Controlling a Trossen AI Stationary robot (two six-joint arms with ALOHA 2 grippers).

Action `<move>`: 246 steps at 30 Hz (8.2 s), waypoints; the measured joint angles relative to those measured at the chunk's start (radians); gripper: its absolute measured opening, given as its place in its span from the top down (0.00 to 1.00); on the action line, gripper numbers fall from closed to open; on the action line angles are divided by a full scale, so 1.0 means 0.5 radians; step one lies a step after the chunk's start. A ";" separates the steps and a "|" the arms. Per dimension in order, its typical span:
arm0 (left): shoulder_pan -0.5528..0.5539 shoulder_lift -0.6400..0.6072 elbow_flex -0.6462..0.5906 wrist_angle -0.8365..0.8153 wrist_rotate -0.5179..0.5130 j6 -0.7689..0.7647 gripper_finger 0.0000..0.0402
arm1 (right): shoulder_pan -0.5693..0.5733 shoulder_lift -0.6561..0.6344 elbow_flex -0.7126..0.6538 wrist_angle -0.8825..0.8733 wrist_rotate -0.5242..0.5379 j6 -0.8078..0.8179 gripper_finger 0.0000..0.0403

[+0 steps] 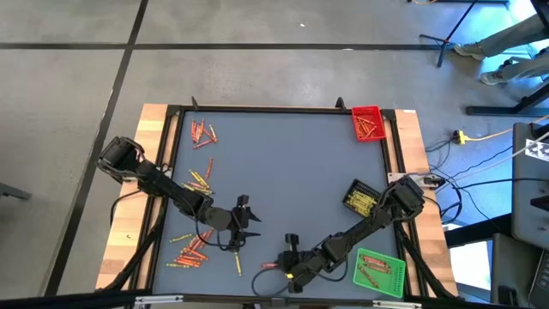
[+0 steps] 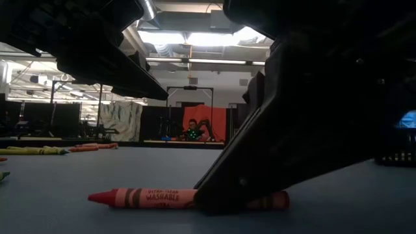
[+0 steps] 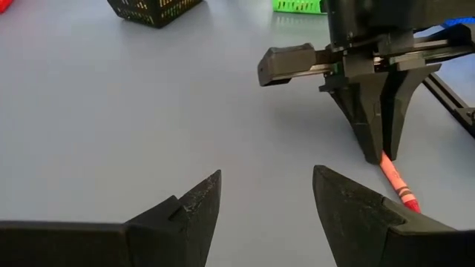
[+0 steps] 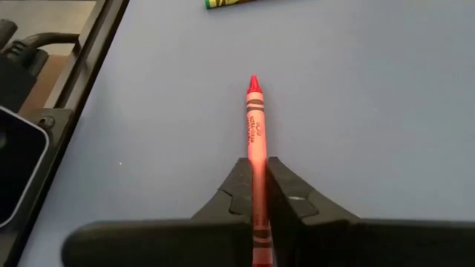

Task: Sort crayons
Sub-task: Put the red crayon into the green basket, then put the green crayon into the black basket, then put the orange crayon into the red basket

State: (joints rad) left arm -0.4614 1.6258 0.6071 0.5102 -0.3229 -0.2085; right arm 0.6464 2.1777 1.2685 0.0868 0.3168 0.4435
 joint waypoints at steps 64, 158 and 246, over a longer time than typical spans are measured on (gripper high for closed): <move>-0.047 0.000 0.002 -0.001 0.001 0.002 0.51 | 1.229 -1.003 -0.009 -2.455 0.046 3.057 0.55; -0.288 0.030 0.000 0.348 -0.167 0.035 0.97 | -0.143 -0.288 -0.009 0.465 0.444 -0.388 0.46; -0.296 0.027 0.002 0.252 -0.050 0.069 0.68 | 0.802 -1.611 -0.842 -2.757 0.328 2.976 0.44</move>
State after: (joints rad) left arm -0.6094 1.6394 0.6079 0.6361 -0.3480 -0.1741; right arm 1.0473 1.3720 0.8474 -1.2916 0.4810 1.9314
